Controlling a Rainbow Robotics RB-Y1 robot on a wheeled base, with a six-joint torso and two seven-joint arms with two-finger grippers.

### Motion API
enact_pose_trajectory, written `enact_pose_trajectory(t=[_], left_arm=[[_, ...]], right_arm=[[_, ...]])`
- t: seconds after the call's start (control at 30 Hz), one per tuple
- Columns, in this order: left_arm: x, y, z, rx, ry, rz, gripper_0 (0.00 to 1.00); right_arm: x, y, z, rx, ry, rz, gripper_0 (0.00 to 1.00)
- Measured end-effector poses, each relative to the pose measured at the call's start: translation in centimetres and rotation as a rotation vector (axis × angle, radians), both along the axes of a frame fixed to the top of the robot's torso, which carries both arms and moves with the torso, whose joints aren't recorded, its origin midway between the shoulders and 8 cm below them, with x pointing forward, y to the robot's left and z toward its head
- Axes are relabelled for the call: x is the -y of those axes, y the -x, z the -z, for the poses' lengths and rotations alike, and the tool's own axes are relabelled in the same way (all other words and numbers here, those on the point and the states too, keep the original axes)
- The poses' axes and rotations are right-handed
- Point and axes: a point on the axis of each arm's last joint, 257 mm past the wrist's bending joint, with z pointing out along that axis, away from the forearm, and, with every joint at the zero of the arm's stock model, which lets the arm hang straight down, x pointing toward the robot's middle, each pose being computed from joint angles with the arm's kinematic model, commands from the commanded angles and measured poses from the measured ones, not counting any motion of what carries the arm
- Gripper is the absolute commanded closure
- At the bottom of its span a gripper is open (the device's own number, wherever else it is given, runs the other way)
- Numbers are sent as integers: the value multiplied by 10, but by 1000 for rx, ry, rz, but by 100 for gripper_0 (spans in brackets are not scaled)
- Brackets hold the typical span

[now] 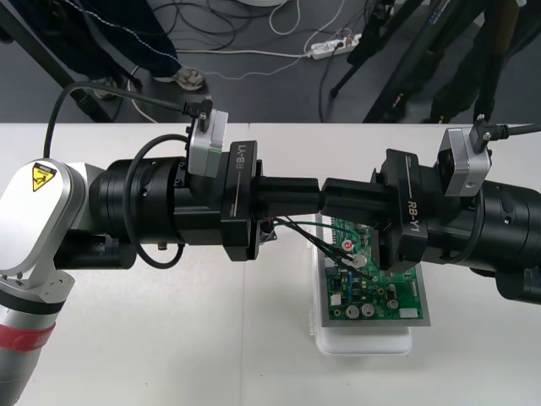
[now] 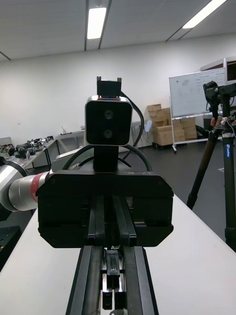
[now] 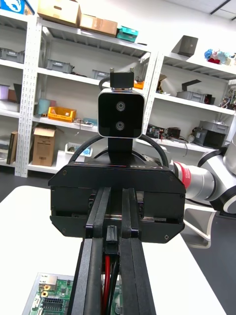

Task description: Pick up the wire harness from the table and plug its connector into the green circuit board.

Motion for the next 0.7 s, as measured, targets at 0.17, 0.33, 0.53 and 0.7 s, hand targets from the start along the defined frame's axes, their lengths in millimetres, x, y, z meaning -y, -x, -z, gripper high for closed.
enact_pose_trajectory(t=[0.17, 0.33, 0.53, 0.7], left_arm=[[0, 0, 0, -1, 2, 1, 100], [0, 0, -1, -3, 4, 3, 100], [0, 1, -1, -5, 6, 5, 100], [0, 1, -1, -5, 6, 6, 100]], right_arm=[[0, 0, 0, 0, 0, 0, 97], [0, 0, 0, 0, 1, -1, 24], [-1, 1, 1, 0, 1, -2, 0], [-1, 0, 1, 0, 2, -2, 0]])
